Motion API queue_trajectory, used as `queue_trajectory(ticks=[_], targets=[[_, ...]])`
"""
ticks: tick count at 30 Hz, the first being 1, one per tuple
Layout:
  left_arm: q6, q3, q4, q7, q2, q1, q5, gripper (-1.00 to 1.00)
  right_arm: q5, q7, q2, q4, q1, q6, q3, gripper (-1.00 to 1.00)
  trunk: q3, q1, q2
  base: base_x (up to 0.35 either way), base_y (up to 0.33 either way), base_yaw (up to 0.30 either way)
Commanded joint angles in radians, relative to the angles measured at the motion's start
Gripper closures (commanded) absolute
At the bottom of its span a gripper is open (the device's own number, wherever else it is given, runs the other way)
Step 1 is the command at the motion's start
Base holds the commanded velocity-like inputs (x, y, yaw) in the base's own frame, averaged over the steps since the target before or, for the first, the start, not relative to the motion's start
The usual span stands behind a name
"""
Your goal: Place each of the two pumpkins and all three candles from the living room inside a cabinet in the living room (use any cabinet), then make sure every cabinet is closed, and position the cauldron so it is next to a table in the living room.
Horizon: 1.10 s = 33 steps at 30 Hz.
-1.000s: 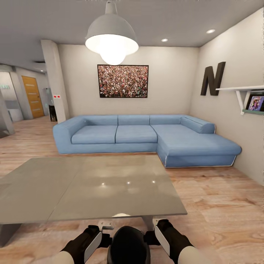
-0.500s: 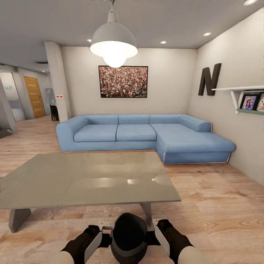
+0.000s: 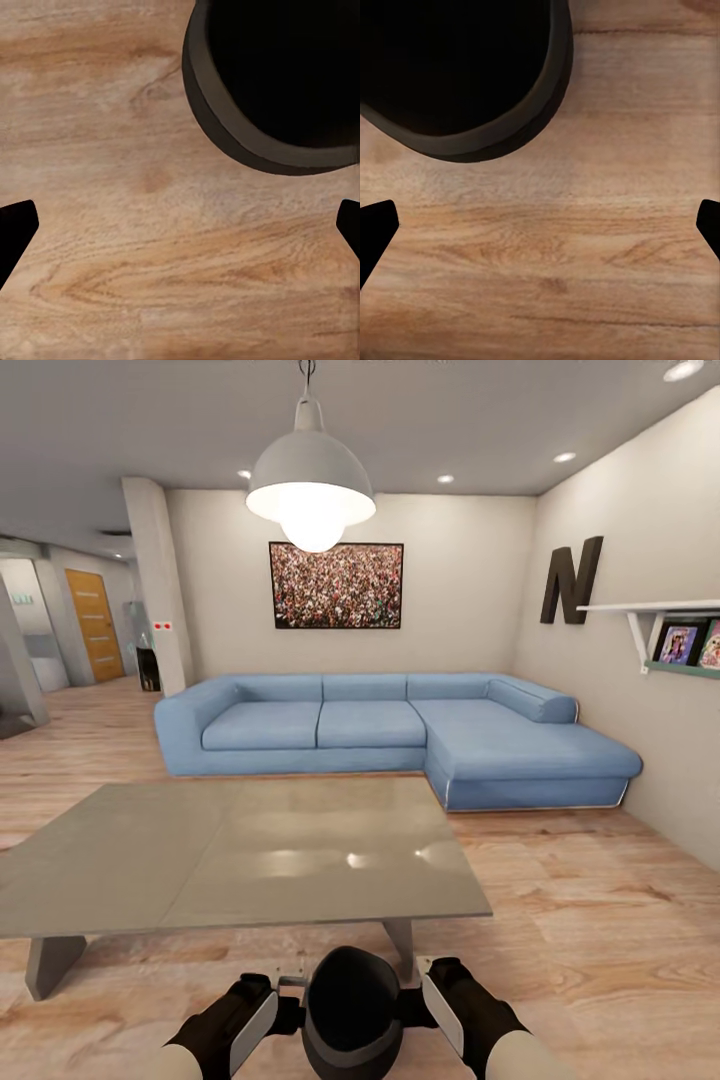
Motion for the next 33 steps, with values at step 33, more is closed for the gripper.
queue_trajectory(ticks=[33], targets=[[0.085, -0.003, -0.006, 0.01, -0.001, -0.001, 0.018, -1.0, -0.011, -0.006, -0.001, -0.019, 0.001, 0.006, 0.006, -1.0, 0.102, -0.127, 0.231, 0.0, 0.0, 0.0]])
